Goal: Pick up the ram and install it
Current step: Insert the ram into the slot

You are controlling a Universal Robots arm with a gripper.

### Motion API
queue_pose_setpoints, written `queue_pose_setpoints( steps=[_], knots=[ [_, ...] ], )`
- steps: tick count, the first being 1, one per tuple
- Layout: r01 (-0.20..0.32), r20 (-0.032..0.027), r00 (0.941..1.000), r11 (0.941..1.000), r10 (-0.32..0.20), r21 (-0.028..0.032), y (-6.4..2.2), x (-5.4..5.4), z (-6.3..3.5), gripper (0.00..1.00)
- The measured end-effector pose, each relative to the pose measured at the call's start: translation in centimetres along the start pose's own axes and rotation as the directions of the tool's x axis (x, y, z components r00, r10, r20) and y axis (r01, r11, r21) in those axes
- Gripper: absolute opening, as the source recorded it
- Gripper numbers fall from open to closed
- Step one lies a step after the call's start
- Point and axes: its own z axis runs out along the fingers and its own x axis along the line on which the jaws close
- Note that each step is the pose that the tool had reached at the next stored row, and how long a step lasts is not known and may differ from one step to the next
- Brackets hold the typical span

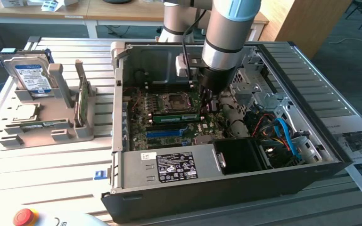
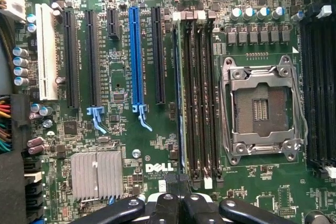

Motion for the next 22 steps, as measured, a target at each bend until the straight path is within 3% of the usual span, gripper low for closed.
queue_pose_setpoints(
  steps=[22],
  knots=[
    [0.0, 0.0001, 1.0, 1.0, 0.0, 0.0, -0.14, -1.4, 0.43, 0.11]
  ],
)
